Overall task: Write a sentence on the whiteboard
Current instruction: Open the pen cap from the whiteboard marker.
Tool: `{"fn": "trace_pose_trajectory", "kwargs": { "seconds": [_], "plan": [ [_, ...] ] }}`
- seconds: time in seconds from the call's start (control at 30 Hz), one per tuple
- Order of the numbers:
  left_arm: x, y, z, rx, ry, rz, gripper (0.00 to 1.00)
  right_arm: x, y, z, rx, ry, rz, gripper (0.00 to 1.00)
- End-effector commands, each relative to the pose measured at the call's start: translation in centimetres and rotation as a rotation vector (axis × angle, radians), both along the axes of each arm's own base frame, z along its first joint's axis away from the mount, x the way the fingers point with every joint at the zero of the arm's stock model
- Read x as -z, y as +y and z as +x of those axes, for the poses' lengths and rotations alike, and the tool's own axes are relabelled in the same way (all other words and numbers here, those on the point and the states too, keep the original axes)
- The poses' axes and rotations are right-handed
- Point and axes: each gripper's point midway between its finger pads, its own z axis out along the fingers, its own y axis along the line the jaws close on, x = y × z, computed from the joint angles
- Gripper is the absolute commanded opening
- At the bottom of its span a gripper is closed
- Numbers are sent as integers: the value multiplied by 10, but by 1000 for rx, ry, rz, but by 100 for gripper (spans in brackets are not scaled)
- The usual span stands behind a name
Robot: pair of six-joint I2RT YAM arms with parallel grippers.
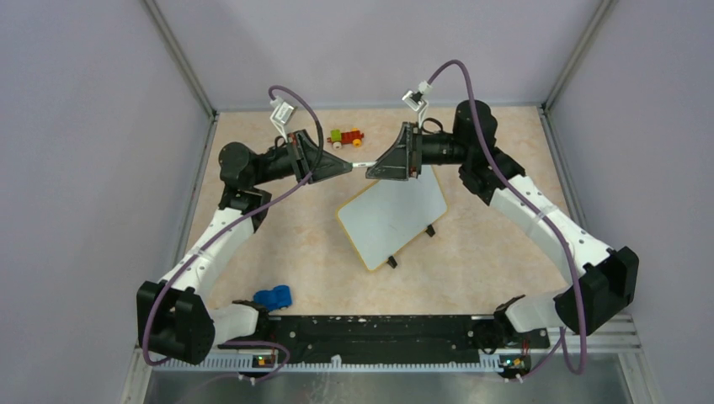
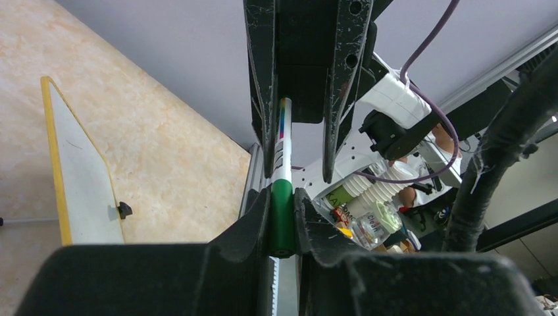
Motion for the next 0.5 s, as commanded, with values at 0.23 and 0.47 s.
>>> {"fn": "trace_pose_trajectory", "kwargs": {
  "seconds": [0.23,0.47],
  "plan": [
    [-6,0,-9,3,-66,9,0,-24,3,-4,-13,-77,33,40],
    [-5,-2,-9,11,-60,11,0,-24,4,2,14,-81,31,41]
  ]
}}
